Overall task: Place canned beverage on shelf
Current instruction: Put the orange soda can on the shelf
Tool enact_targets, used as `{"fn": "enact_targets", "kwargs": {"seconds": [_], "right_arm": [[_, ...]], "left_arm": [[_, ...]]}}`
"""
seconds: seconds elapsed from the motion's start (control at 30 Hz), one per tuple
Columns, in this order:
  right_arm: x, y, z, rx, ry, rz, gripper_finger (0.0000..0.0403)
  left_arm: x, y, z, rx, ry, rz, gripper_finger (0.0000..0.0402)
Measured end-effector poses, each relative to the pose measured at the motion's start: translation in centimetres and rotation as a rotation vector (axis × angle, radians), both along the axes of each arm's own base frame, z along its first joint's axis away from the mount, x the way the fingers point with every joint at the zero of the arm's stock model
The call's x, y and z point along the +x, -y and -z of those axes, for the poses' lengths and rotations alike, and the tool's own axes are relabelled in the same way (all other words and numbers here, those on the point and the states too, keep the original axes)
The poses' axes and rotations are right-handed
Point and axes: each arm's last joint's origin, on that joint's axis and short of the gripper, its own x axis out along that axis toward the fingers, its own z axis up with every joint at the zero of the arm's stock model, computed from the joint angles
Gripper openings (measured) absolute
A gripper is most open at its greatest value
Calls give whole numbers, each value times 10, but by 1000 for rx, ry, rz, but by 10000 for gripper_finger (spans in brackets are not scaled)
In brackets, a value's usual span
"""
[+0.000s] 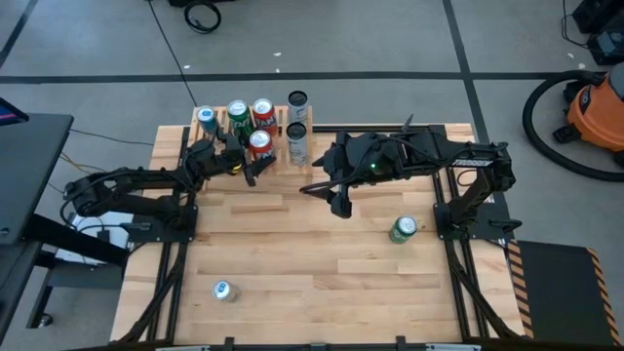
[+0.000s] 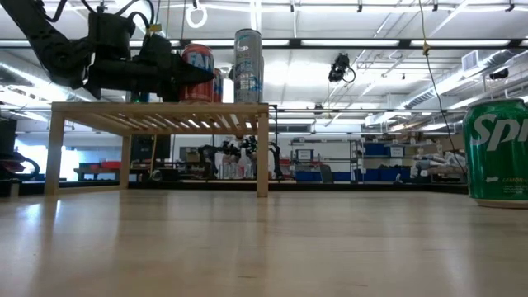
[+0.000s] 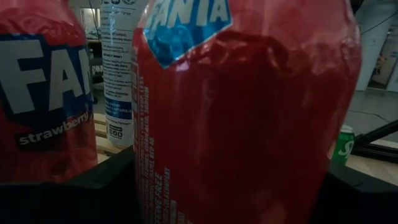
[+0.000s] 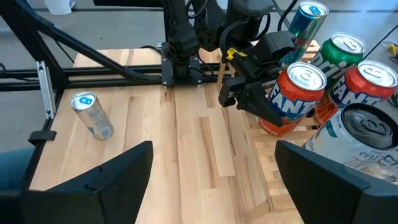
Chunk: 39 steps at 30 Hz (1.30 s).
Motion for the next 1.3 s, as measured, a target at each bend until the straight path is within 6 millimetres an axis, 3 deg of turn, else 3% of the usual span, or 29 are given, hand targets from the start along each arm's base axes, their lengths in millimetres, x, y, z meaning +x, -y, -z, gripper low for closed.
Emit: {"fn": "enact_targets", "kwargs": {"seconds": [0.57,0.9,1.3], "right_arm": [[-2,0,2,39,-24,29,348],[-3,-8,4,35,-39,2,348],[-5,-14,5,2,-53,22,348]], "left_arm": [[16,-7,-14,-1,-132,115,319],[14,-11,-11,-28,-159,-20,319],[14,-11,-11,-37,-163,-8,319]]}}
